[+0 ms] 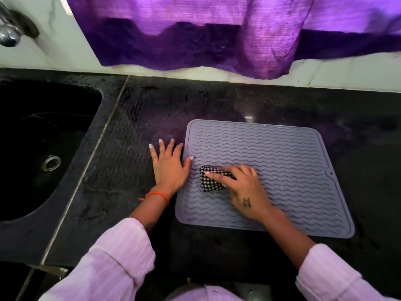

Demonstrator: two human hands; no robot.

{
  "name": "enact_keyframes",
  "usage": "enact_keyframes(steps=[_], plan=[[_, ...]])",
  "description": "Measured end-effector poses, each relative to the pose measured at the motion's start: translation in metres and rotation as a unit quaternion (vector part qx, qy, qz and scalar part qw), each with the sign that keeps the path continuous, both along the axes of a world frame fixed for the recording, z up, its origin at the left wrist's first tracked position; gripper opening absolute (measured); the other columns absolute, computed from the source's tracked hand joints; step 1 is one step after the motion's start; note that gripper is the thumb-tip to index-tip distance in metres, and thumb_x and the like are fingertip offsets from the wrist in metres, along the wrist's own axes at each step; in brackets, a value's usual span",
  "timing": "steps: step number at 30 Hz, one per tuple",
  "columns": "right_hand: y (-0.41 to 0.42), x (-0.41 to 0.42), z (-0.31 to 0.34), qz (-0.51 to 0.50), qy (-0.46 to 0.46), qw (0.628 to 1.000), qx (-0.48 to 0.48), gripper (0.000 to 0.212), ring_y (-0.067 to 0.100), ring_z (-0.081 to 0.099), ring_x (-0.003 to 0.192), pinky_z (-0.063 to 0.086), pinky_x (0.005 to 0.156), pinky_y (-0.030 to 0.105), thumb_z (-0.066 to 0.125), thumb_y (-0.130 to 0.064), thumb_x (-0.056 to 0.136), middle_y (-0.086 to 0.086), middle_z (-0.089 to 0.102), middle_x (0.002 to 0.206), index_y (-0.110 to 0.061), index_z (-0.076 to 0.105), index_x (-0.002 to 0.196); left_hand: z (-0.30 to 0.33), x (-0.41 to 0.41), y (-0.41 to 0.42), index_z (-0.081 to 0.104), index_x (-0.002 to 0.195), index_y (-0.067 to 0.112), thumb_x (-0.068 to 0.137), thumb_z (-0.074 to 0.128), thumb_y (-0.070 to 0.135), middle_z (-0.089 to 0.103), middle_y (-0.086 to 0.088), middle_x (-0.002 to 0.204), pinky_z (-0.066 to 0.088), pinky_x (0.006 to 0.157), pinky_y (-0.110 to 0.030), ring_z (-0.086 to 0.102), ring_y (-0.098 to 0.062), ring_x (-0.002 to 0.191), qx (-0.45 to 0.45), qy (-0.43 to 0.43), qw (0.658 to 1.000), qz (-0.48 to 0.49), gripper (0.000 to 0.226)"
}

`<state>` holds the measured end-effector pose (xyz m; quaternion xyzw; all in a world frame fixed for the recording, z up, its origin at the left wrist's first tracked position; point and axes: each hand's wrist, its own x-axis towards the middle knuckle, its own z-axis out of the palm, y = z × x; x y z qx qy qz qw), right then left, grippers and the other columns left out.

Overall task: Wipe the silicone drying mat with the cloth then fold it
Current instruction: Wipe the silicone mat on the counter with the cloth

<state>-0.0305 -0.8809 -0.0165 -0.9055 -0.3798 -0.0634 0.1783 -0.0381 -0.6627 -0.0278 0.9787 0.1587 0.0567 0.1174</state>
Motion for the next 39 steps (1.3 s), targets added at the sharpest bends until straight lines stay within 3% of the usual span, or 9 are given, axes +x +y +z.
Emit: enact_keyframes(steps=[4,7,11,17,21,25,31,36,39], plan=[[0.004,0.018,-0.006,-0.050,0.007,0.999,0.010,0.064,0.021,0.052,0.101,0.037,0.083,0.034,0.055,-0.001,0.079,0.001,0.061,0.117,-0.038,0.050,0.131,-0.001,0.004,0.003,0.038,0.143,0.018,0.092,0.042,0.054,0.027,-0.007,0.154,-0.020,0.110,-0.046,0.003,-0.030,0.146,-0.006,0.002,1.000,0.015,0.063],[0.007,0.027,-0.009,-0.030,-0.022,0.999,-0.005,0.063,0.023,0.055,0.098,0.042,0.081,0.039,0.053,-0.005,0.078,0.003,0.063,0.114,-0.039,0.048,0.130,-0.001,0.007,0.005,0.037,0.143,0.018,0.091,0.044,0.055,0.027,-0.007,0.154,-0.021,0.110,-0.045,0.003,-0.030,0.146,-0.004,-0.001,1.000,0.017,0.064],[0.009,0.047,-0.004,-0.032,-0.028,0.998,0.051,0.068,0.024,0.056,0.098,0.039,0.081,0.037,0.062,0.005,0.074,0.005,0.064,0.112,-0.036,0.049,0.128,-0.003,0.010,0.007,0.037,0.143,0.017,0.091,0.043,0.056,0.027,-0.008,0.154,-0.021,0.110,-0.045,0.003,-0.030,0.146,0.011,-0.011,1.000,0.010,0.065],[0.020,0.057,-0.015,-0.012,-0.044,0.997,-0.054,0.059,0.023,0.052,0.105,0.039,0.088,0.040,0.048,-0.012,0.084,0.002,0.059,0.120,-0.042,0.043,0.134,-0.006,0.014,0.008,0.038,0.142,0.018,0.085,0.028,0.060,0.030,-0.007,0.153,-0.026,0.108,-0.042,0.006,-0.031,0.145,0.039,-0.017,0.999,-0.007,0.071],[0.022,0.087,0.000,0.003,-0.033,0.999,-0.001,0.063,0.025,0.055,0.099,0.036,0.082,0.036,0.064,-0.002,0.079,0.005,0.063,0.115,-0.037,0.051,0.130,-0.009,0.014,0.007,0.040,0.141,0.021,0.086,0.027,0.058,0.034,-0.008,0.151,-0.026,0.108,-0.043,0.009,-0.032,0.145,0.048,-0.020,0.999,-0.013,0.068],[0.037,0.098,-0.010,-0.054,-0.047,0.996,-0.057,0.072,0.031,0.054,0.102,0.039,0.086,0.044,0.054,-0.002,0.077,0.008,0.058,0.121,-0.040,0.038,0.135,-0.010,0.013,0.006,0.040,0.142,0.027,0.088,0.027,0.058,0.034,-0.008,0.151,-0.025,0.109,-0.045,0.010,-0.033,0.145,0.050,-0.021,0.998,-0.014,0.064],[0.038,0.132,0.007,-0.020,-0.019,0.997,-0.077,0.062,0.028,0.046,0.110,0.033,0.089,0.040,0.049,-0.004,0.088,0.005,0.053,0.129,-0.042,0.041,0.137,-0.011,0.012,0.007,0.038,0.141,0.035,0.088,0.017,0.061,0.030,-0.004,0.153,-0.025,0.108,-0.047,0.008,-0.033,0.145,0.050,-0.012,0.998,-0.028,0.063],[0.040,0.141,-0.004,-0.043,-0.033,0.993,-0.108,0.072,0.030,0.045,0.111,0.031,0.092,0.041,0.041,0.001,0.084,0.006,0.048,0.136,-0.043,0.035,0.140,-0.011,0.011,0.009,0.038,0.139,0.041,0.087,0.014,0.063,0.029,-0.003,0.154,-0.026,0.107,-0.047,0.007,-0.033,0.145,0.051,-0.007,0.998,-0.035,0.062],[0.036,0.161,0.010,-0.009,0.002,0.994,-0.112,0.061,0.028,0.043,0.112,0.032,0.092,0.039,0.041,-0.004,0.093,0.005,0.048,0.135,-0.044,0.035,0.139,-0.011,0.010,0.010,0.040,0.138,0.042,0.087,0.014,0.064,0.029,-0.004,0.154,-0.027,0.106,-0.047,0.005,-0.033,0.145,0.048,-0.004,0.998,-0.037,0.062]])
